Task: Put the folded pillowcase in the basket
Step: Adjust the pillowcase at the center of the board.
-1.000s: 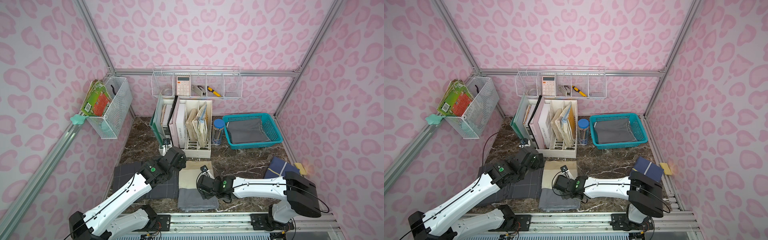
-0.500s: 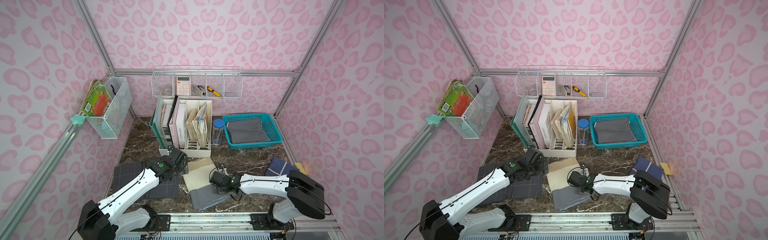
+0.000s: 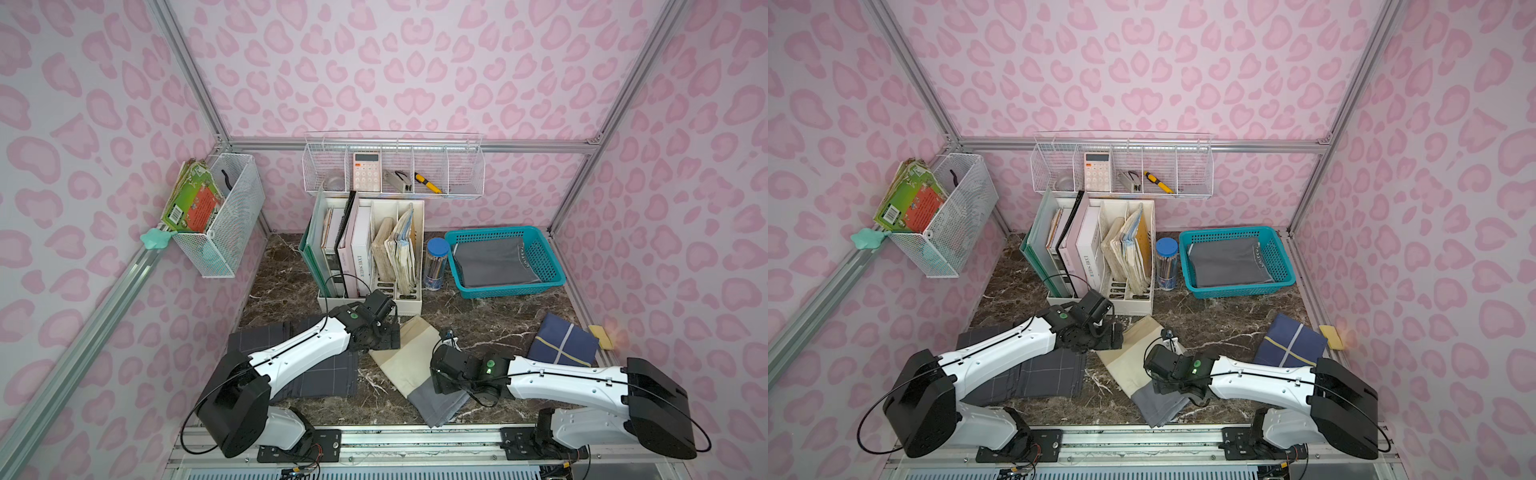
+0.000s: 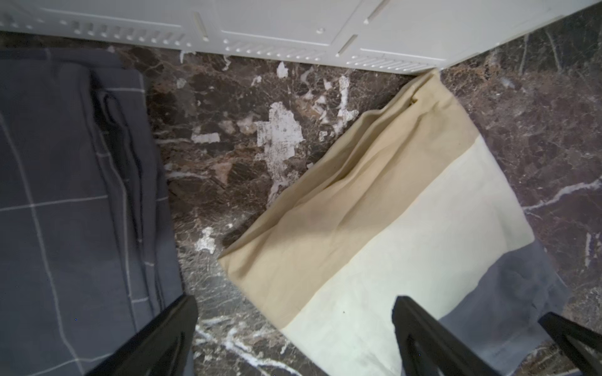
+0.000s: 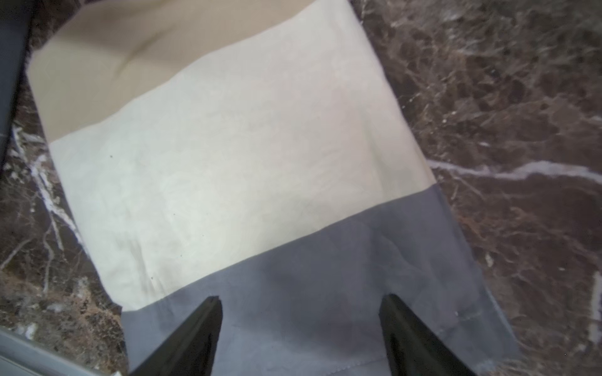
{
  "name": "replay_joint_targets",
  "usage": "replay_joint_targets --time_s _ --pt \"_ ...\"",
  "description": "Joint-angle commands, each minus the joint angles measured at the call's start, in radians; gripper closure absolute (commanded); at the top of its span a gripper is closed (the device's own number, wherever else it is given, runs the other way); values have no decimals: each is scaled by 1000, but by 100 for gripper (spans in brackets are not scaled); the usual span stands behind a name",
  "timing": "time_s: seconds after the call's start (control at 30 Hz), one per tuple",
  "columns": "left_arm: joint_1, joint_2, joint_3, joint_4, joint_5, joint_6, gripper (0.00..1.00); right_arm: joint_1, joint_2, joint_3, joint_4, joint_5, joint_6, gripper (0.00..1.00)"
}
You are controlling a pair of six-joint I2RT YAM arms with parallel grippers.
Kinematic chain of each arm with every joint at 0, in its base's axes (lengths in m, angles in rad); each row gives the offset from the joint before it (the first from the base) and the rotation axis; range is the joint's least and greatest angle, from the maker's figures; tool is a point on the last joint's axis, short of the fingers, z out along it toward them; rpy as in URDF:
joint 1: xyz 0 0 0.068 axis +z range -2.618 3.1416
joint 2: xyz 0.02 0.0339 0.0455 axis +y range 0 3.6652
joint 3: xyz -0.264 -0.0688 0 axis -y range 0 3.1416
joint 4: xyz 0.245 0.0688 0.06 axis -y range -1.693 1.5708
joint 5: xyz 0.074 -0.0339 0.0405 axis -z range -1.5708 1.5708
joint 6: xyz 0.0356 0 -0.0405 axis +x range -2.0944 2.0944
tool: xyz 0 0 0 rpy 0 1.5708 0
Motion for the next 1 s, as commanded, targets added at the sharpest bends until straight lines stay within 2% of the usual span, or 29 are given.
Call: replay_joint_targets --time_s 0.0,0.1,0.3,0.43,0.57,0.63,0.77,0.97 --pt "-2 52 20 28 50 29 6 4 22 -14 -16 4 84 21" --pt "-11 99 15 59 88 29 8 -30 12 -52 -29 20 87 21" --pt "-83 201 30 67 133 8 18 -264 -56 -167 95 -99 -24 24" --pt "-150 213 18 70 137 -45 24 -435 -69 -163 139 -158 -125 25" --pt "-214 171 2 64 110 -95 26 -532 -80 -129 128 -139 -192 25" --pt "-220 134 -11 78 108 -108 26 -558 -105 -119 108 -123 -205 24" --pt "-192 93 17 61 64 -89 14 -565 -179 -102 38 -92 -193 22" --pt "-82 186 116 18 103 -30 12 -558 -300 -164 -70 -97 -85 21"
